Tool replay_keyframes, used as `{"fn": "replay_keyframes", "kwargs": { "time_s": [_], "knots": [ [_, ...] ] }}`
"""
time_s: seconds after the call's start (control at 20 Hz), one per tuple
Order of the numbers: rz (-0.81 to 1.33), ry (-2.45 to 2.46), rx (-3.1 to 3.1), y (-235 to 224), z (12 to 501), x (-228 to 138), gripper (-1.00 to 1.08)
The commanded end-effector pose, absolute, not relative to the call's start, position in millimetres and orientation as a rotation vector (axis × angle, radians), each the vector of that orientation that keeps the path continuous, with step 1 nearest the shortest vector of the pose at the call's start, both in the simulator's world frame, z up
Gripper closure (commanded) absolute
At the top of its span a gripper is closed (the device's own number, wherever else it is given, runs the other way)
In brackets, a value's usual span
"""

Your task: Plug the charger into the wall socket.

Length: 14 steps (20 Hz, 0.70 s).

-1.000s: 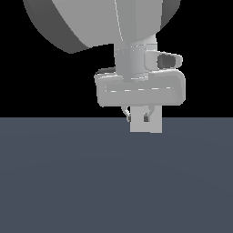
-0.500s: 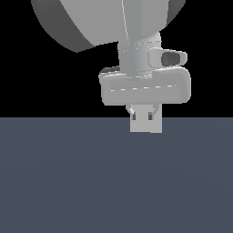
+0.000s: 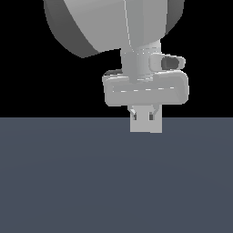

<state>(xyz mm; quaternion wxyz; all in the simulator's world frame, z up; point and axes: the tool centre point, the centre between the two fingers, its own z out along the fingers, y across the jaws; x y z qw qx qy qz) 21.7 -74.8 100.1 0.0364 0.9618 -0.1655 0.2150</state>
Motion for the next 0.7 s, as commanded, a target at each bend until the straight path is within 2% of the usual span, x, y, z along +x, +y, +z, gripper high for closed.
{"fn": "replay_keyframes", "kwargs": {
  "time_s": [0.0, 0.3, 0.65],
  "knots": [
    [0.660, -0.509, 2.953, -78, 100, 31, 1.08],
    [0.660, -0.509, 2.953, -85, 100, 48, 1.08],
    [0.659, -0.508, 2.952, -85, 100, 51, 1.08]
  ]
}}
